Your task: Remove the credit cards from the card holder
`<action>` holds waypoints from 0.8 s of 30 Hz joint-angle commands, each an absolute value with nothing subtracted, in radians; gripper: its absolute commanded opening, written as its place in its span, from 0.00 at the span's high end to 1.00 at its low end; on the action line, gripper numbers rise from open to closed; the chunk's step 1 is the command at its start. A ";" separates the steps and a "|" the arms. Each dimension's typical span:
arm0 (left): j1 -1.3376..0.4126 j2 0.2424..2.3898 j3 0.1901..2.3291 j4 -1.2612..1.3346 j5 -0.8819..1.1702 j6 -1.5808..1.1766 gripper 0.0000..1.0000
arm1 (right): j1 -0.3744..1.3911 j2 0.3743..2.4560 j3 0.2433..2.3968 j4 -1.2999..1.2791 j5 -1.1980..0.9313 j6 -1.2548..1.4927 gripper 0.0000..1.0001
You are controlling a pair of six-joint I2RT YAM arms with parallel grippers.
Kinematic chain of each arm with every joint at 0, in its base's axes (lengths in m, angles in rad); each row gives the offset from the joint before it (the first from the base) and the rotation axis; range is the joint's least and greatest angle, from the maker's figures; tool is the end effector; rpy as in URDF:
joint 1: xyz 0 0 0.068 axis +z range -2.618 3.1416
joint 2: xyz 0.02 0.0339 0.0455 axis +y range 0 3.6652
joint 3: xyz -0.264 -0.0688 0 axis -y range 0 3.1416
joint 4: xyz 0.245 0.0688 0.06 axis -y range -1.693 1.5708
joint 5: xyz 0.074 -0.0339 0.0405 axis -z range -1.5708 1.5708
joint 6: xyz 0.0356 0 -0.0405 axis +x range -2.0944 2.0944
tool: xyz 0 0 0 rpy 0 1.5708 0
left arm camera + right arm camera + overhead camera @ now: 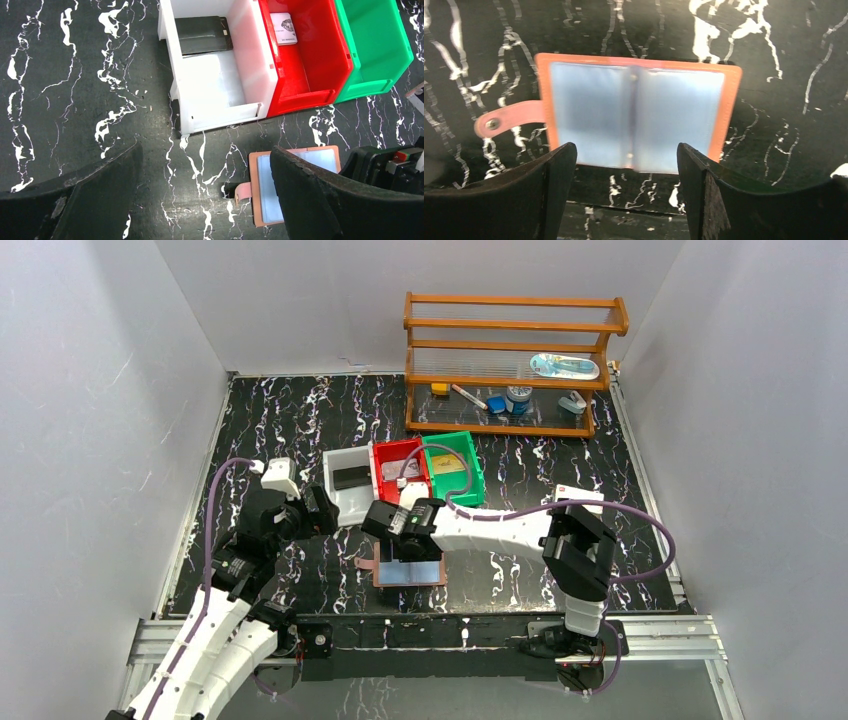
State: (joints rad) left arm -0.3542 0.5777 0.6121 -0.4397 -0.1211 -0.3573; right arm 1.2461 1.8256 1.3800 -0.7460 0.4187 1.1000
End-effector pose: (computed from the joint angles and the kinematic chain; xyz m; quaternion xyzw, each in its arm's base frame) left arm 0.1348 -0.0453 0.2829 -0.0346 0.8334 -0.1440 0.5325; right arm 0.1327 0.3488 0.2186 -0.0310 0.9609 0.0909 0.2596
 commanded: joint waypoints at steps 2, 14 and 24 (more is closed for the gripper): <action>-0.347 0.583 0.609 -0.413 -0.086 -0.344 0.03 | 1.229 1.809 1.327 -0.824 0.479 1.188 0.16; -0.347 0.594 0.608 -0.413 -0.084 -0.347 0.03 | 1.217 1.866 1.321 -0.778 0.434 1.157 0.12; -0.348 0.600 0.609 -0.413 -0.086 -0.348 0.03 | 1.207 1.899 1.261 -0.713 0.366 1.155 0.17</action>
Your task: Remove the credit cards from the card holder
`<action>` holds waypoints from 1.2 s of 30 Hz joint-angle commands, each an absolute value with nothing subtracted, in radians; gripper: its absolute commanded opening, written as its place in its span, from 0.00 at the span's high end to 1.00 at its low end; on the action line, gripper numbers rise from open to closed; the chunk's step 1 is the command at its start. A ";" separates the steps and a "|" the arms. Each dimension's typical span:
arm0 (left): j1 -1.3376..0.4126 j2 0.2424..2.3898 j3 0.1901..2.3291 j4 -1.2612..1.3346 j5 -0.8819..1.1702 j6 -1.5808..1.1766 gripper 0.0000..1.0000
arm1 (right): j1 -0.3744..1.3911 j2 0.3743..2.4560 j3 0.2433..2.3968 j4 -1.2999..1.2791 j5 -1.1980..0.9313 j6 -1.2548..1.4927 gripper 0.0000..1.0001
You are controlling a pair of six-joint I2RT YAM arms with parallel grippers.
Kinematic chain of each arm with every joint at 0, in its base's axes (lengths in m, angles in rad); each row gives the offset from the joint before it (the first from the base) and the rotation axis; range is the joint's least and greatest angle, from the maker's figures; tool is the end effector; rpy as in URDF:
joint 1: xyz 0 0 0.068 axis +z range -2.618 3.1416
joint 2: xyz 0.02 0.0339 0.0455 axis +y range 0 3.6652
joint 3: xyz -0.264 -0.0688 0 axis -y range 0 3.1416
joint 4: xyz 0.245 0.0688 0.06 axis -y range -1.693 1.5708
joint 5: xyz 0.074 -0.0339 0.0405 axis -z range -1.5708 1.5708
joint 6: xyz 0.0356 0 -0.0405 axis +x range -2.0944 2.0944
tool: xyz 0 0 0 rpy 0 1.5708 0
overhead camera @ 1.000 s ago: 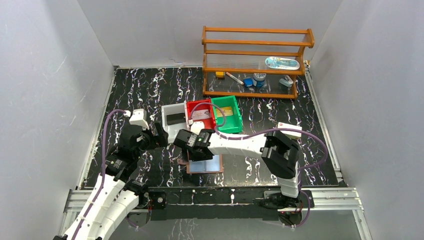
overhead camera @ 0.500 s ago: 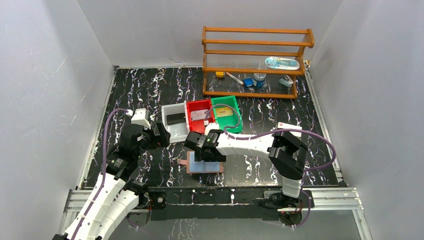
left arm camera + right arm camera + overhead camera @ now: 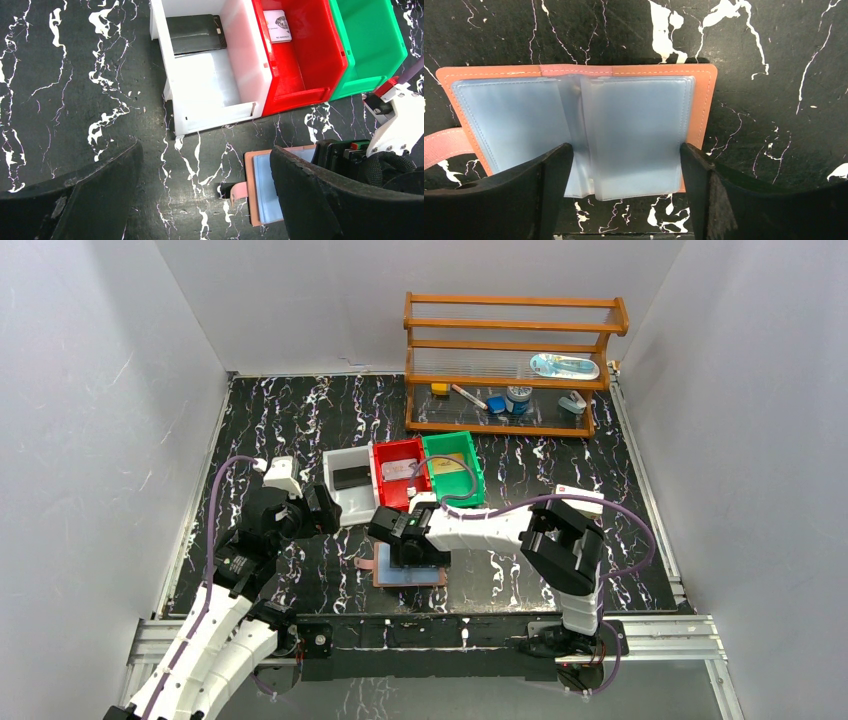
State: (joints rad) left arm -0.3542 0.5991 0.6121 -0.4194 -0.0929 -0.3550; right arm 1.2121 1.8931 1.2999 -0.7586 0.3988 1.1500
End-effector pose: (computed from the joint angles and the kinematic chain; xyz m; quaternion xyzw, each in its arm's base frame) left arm 0.1387 -0.0478 0.2823 -0.0259 0.8343 -0.1543 0.5286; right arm 0.1406 0.3355 0.1724 -0.0086 0.9745 0.0243 0.2228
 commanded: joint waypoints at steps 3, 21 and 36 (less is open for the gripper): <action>-0.347 0.601 0.609 -0.413 -0.084 -0.348 0.03 | 1.206 1.907 1.268 -0.718 0.364 1.154 0.29; -0.347 0.609 0.608 -0.410 -0.081 -0.348 0.03 | 1.209 1.870 1.386 -0.874 0.474 1.134 0.18; -0.347 0.603 0.608 -0.410 -0.083 -0.348 0.03 | 1.186 1.864 1.185 -0.655 0.331 1.144 0.26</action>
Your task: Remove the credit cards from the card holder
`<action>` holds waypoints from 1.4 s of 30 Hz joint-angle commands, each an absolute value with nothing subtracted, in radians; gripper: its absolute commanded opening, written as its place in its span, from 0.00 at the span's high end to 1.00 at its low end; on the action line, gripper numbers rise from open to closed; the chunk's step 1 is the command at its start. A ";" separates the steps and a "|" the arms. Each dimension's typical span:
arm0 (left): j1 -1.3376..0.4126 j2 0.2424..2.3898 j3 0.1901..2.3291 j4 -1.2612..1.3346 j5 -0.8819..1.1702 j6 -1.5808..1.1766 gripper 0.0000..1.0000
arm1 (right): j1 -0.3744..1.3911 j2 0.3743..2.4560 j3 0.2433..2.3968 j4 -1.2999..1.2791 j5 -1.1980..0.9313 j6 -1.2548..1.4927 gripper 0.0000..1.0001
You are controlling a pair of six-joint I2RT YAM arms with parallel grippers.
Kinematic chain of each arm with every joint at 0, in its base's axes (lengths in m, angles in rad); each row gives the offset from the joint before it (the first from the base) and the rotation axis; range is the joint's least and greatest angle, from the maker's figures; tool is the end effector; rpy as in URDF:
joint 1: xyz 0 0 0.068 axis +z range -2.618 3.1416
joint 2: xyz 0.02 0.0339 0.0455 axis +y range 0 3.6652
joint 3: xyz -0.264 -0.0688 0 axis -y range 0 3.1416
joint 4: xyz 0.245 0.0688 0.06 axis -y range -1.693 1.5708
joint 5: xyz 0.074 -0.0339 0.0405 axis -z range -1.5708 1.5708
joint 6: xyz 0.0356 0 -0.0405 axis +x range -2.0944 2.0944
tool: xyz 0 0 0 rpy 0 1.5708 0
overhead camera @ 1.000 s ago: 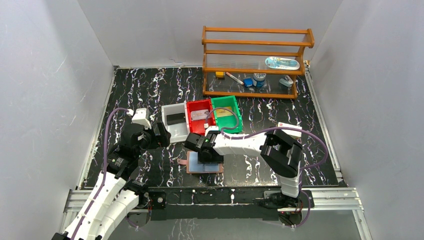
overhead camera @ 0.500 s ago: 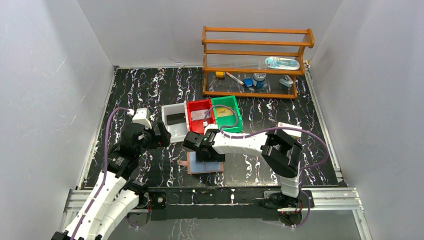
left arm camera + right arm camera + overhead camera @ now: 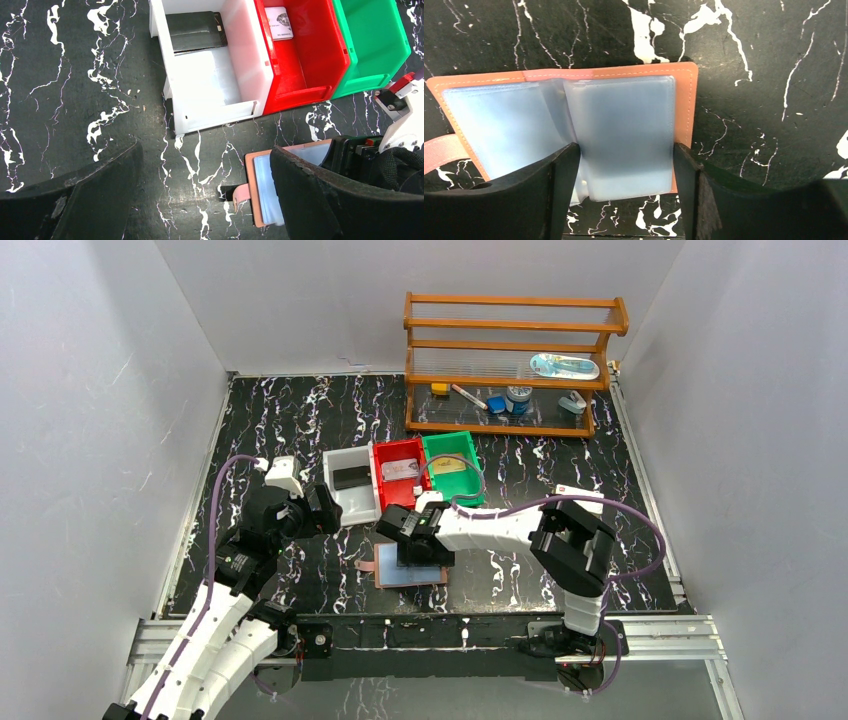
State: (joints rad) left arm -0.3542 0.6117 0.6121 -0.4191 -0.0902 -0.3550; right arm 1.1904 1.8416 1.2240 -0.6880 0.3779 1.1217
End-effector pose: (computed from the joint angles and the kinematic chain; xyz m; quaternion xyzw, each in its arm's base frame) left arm 0.1407 -0.0486 0.2807 -0.0249 0.8378 -0.1535 0.5234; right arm 0.1433 0.3231 0.1716 -0.0086 0.9739 0.0438 0.2227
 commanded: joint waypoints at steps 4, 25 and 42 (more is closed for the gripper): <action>-0.348 0.603 0.608 -0.410 -0.081 -0.348 0.03 | 1.186 1.844 1.228 -0.732 0.404 1.156 0.44; -0.347 0.748 0.828 -0.626 -0.335 -0.506 0.02 | 1.076 1.533 1.339 -0.779 0.541 0.915 0.02; -0.347 0.898 1.207 -0.801 -0.614 -0.497 0.02 | 0.897 0.960 1.119 -0.504 0.727 0.505 0.02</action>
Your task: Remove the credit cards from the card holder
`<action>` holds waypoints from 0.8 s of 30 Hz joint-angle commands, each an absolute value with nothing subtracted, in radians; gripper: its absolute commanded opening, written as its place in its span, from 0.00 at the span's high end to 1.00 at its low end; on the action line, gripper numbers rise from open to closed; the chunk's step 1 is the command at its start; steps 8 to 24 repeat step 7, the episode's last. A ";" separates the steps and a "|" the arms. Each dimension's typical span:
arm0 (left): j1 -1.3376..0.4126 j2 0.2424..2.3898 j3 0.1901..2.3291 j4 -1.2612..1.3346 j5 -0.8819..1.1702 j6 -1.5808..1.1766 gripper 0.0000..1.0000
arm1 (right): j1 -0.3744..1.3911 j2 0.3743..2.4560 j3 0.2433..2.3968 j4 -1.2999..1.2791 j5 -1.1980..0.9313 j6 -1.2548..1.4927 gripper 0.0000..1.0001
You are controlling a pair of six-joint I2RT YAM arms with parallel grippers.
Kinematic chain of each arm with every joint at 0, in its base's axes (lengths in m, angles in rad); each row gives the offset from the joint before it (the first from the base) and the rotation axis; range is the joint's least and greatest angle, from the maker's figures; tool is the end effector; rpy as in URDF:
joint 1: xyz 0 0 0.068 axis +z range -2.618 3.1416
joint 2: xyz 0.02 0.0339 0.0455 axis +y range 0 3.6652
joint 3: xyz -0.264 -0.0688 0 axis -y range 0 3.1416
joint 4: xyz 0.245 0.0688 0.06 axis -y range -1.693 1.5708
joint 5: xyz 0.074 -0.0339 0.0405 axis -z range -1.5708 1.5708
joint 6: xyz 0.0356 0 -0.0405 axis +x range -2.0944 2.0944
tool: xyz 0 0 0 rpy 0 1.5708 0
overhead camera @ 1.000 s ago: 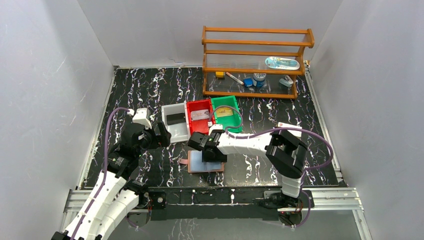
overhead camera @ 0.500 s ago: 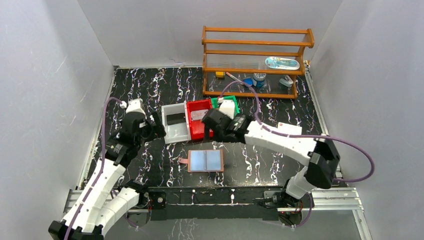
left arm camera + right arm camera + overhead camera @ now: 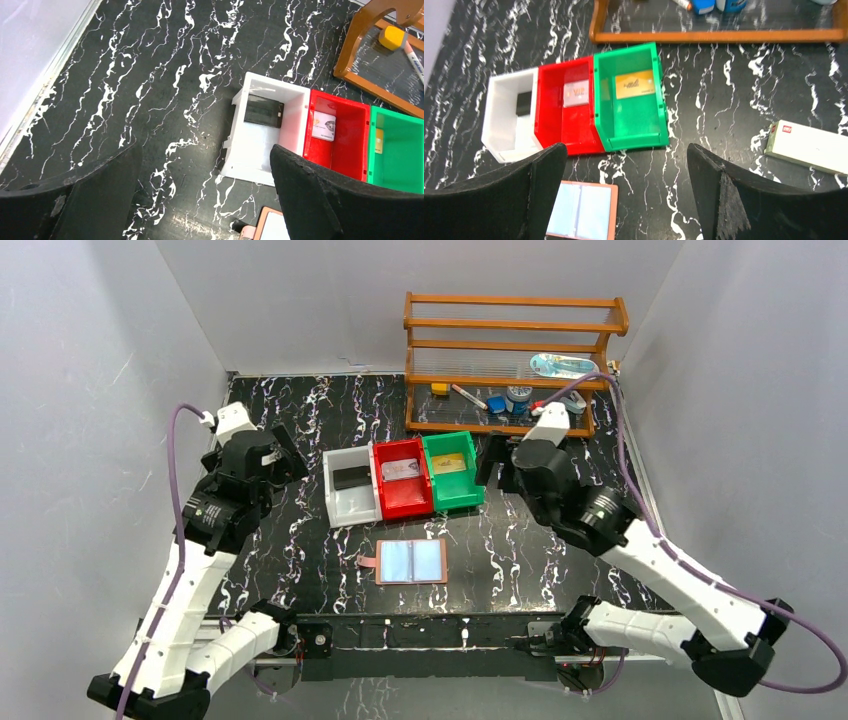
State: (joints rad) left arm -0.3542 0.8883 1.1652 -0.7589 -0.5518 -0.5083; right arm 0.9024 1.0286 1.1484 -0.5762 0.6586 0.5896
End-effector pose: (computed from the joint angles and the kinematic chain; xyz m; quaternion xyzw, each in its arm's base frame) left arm 0.1614 -0.0398 0.3947 -0.2040 0.8098 0.0034 0.5501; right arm 0.1482 0.1525 0.3835 0.0438 0.8200 0.1381 0.5538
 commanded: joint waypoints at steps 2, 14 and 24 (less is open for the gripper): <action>-0.347 0.905 1.218 -0.801 -0.606 -0.478 0.02 | 0.897 0.935 1.108 -0.517 0.736 0.519 0.02; -0.347 0.917 1.217 -0.801 -0.595 -0.466 0.02 | 0.897 0.903 1.085 -0.545 0.755 0.551 0.02; -0.347 0.917 1.217 -0.801 -0.595 -0.466 0.02 | 0.897 0.903 1.085 -0.545 0.755 0.551 0.02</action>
